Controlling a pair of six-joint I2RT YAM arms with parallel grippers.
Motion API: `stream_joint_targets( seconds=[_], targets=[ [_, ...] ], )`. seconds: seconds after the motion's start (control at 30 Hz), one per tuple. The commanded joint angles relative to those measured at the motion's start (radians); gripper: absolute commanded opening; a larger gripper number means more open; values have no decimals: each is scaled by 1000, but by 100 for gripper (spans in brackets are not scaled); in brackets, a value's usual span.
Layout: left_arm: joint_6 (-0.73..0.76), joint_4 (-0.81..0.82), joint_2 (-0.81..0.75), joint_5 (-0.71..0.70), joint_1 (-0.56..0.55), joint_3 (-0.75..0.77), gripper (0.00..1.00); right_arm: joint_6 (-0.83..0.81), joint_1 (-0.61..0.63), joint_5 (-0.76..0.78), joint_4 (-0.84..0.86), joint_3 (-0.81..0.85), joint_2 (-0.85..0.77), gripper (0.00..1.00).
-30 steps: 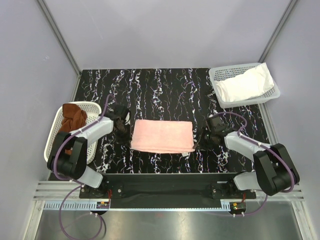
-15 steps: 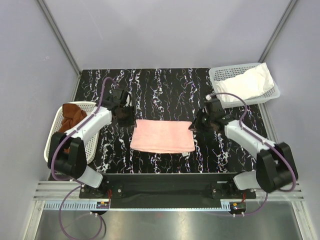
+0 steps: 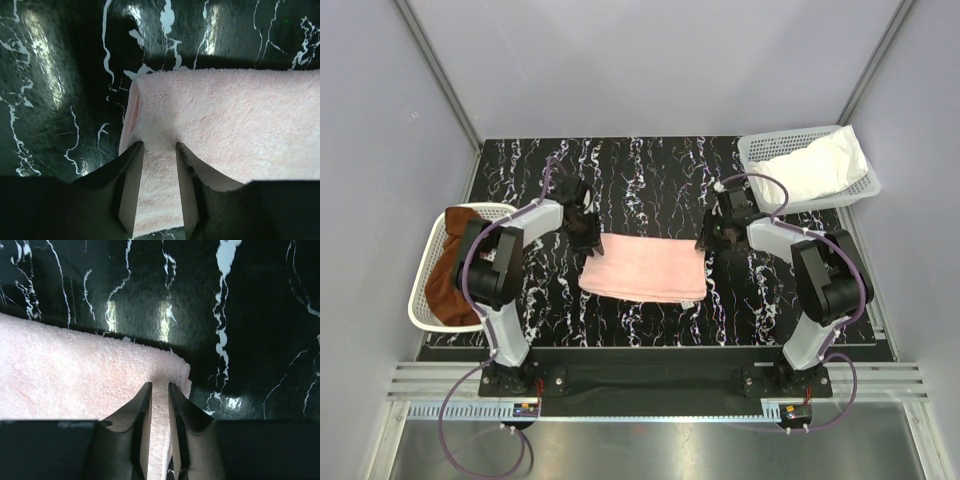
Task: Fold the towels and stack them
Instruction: Fold the towel, then neatly place the folded towel into the bin
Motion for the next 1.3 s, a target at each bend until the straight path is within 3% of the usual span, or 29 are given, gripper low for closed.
stream_joint_targets(
  seconds=[0.0, 0.13, 0.2, 0.27, 0.53, 0.63, 0.87, 1.27],
  targets=[
    [-3, -37, 40, -81, 12, 70, 39, -102, -13, 22, 44, 102, 2, 27],
    [17, -91, -16, -87, 9, 133, 41, -52, -13, -29, -175, 197, -39, 38],
    [36, -103, -58, -96, 9, 124, 42, 4, -14, -78, -245, 197, -79, 52],
    [42, -106, -116, -104, 9, 97, 43, 85, -13, -107, -250, 145, -132, 58],
    [-9, 69, -208, 152, 8, -202, 43, 205, -10, -86, -165, -50, -205, 70],
    [-38, 98, -185, 193, 8, -241, 43, 196, 8, -83, -144, -54, -167, 69],
    [-36, 60, -194, 75, 6, -261, 43, 208, 36, -86, -40, -149, -128, 63],
    [-82, 89, -220, 2, 2, -348, 41, 202, 59, -81, 46, -240, -110, 47]
  ],
)
